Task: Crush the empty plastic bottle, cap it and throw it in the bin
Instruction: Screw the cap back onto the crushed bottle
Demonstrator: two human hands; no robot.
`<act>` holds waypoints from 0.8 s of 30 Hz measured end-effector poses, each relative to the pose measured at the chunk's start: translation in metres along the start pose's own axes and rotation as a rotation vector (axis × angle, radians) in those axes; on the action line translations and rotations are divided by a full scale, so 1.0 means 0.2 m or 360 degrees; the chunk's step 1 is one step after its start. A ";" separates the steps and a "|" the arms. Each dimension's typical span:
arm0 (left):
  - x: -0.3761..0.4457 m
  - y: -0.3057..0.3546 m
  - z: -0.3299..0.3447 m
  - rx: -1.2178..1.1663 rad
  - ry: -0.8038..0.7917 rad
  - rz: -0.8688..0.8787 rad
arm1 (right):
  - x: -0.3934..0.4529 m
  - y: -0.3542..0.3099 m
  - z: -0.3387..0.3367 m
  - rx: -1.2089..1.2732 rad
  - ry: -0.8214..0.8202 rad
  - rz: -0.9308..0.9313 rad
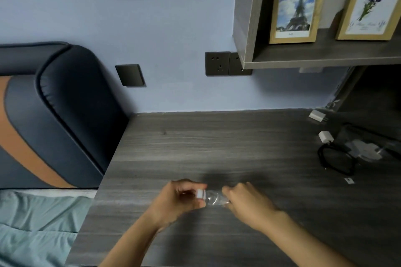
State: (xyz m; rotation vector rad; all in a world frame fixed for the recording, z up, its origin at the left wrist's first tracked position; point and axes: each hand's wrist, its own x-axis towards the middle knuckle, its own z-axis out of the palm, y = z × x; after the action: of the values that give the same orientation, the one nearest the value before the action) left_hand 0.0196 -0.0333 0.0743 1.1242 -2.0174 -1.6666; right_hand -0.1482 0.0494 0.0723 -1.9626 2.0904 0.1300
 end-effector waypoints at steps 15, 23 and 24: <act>0.00 -0.02 0.01 -0.0096 0.0059 -0.0135 | -0.02 -0.03 0.02 0.0039 0.0067 0.0016; -0.03 -0.02 0.00 -0.0130 0.0081 0.0049 | 0.01 0.02 0.01 0.0360 -0.0005 0.0004; -0.03 -0.02 0.00 -0.0132 0.0074 0.0068 | 0.01 0.03 0.01 0.0426 -0.0021 0.0005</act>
State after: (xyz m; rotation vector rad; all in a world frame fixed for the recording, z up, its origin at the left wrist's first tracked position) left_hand 0.0252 -0.0295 0.0725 1.0744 -1.9125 -1.6712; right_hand -0.1531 0.0488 0.0687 -1.7948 1.9854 -0.1298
